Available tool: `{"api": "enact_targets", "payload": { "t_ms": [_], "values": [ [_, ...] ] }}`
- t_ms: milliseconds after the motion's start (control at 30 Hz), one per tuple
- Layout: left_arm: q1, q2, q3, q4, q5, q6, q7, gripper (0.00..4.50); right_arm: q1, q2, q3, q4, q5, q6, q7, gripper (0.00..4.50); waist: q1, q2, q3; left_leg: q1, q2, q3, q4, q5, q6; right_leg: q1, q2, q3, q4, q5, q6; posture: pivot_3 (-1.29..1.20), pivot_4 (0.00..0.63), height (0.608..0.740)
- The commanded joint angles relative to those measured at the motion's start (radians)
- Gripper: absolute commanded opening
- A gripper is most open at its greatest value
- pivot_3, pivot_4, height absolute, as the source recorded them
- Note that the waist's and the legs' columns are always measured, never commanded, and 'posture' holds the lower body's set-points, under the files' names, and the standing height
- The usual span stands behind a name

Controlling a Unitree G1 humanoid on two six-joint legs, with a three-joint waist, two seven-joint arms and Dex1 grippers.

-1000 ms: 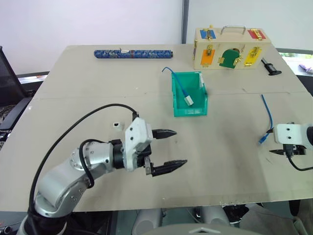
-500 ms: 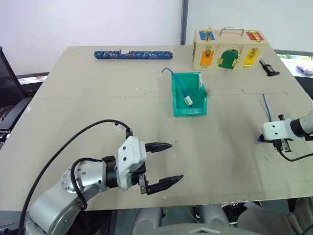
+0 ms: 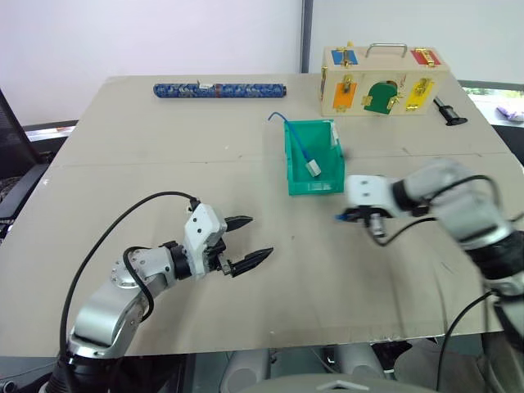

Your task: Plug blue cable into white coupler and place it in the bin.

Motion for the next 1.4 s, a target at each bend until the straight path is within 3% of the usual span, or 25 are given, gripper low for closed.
{"api": "enact_targets", "payload": {
  "t_ms": [33,133,200,333,367,467,600,833,1067,1167,1400],
  "values": [
    [-0.025,0.02,0.016,0.041,0.023,-0.054,-0.05,4.5,-0.023,0.035,0.041,0.07,-0.045,-0.028,-0.034,0.36,0.01,0.0,0.0,-0.001,0.0,-0.001,0.0,0.002,-0.003,0.0,0.0,-0.001,0.0,0.0,0.0,0.0,0.15,0.74],
    [-0.042,0.038,0.005,0.085,0.045,-0.085,-0.1,4.5,-0.01,0.07,0.055,0.1,-0.041,-0.035,-0.041,1.37,0.006,-0.001,0.0,-0.002,-0.002,-0.001,0.0,0.002,-0.003,0.0,-0.003,-0.001,-0.001,0.0,0.0,0.0,0.15,0.74],
    [-0.062,0.045,-0.006,0.114,0.06,-0.094,-0.123,4.5,0.003,0.077,0.029,0.084,-0.025,-0.024,-0.05,2.34,-0.001,-0.001,-0.001,-0.001,-0.002,-0.001,0.0,0.001,-0.002,0.0,-0.003,-0.001,-0.001,0.0,0.0,0.0,0.15,0.74],
    [-0.13,0.03,-0.045,0.164,0.079,-0.091,-0.16,4.5,0.054,0.078,-0.144,-0.046,0.121,0.062,-0.056,4.15,-0.002,0.0,0.0,-0.001,-0.002,-0.003,0.0,0.0,0.001,0.0,-0.002,-0.003,0.0,0.0,0.0,0.0,0.15,0.74],
    [-0.149,0.024,-0.059,0.174,0.08,-0.088,-0.169,4.5,0.078,0.073,-0.196,-0.092,0.176,0.086,-0.049,4.4,-0.002,0.0,0.0,-0.001,-0.002,-0.003,0.0,0.0,0.001,0.0,-0.002,-0.003,0.0,0.0,0.0,0.0,0.15,0.74],
    [-0.208,0.001,-0.102,0.205,0.093,-0.072,-0.182,4.5,0.193,0.022,-0.329,-0.242,0.315,0.112,-0.03,4.4,0.003,0.001,0.0,-0.003,-0.002,-0.006,0.0,-0.001,0.001,0.0,-0.002,-0.005,0.0,0.0,0.0,0.0,0.15,0.74],
    [-0.323,-0.057,-0.19,0.271,0.137,-0.031,-0.185,4.5,0.463,0.009,-0.568,-0.453,0.458,0.105,-0.119,4.4,0.012,0.0,0.0,-0.002,-0.003,-0.007,0.0,-0.001,0.001,0.002,-0.003,-0.007,-0.001,0.0,0.001,0.0,0.15,0.74],
    [-0.433,-0.146,-0.297,0.361,0.217,-0.022,-0.177,4.5,0.908,-0.012,-0.79,-0.581,0.419,-0.135,-0.243,4.4,0.013,0.0,0.0,-0.001,-0.004,-0.005,0.001,-0.001,0.001,0.003,-0.003,-0.005,0.0,0.0,0.001,0.0,0.15,0.74],
    [-0.459,-0.234,-0.371,0.433,0.332,-0.019,-0.079,4.5,1.074,0.042,-0.867,-0.655,0.459,-0.168,-0.378,4.4,-0.002,0.001,-0.001,0.003,0.0,0.0,0.002,-0.001,0.001,0.006,0.002,0.0,0.001,0.0,0.002,0.0,0.15,0.74],
    [-0.465,-0.259,-0.378,0.461,0.353,-0.012,-0.067,3.64,1.104,0.044,-0.862,-0.684,0.469,-0.155,-0.417,4.5,0.001,0.0,-0.002,0.004,0.0,-0.001,0.002,-0.001,0.001,0.006,0.002,-0.001,0.001,0.0,0.001,0.0,0.15,0.74],
    [-0.48,-0.276,-0.393,0.517,0.382,-0.069,-0.094,0.56,1.155,0.045,-0.838,-0.73,0.485,-0.113,-0.489,4.5,0.002,0.001,-0.002,0.003,0.0,-0.001,0.002,-0.001,0.001,0.007,0.001,-0.001,0.0,0.0,0.001,0.0,0.15,0.74]
  ]
}}
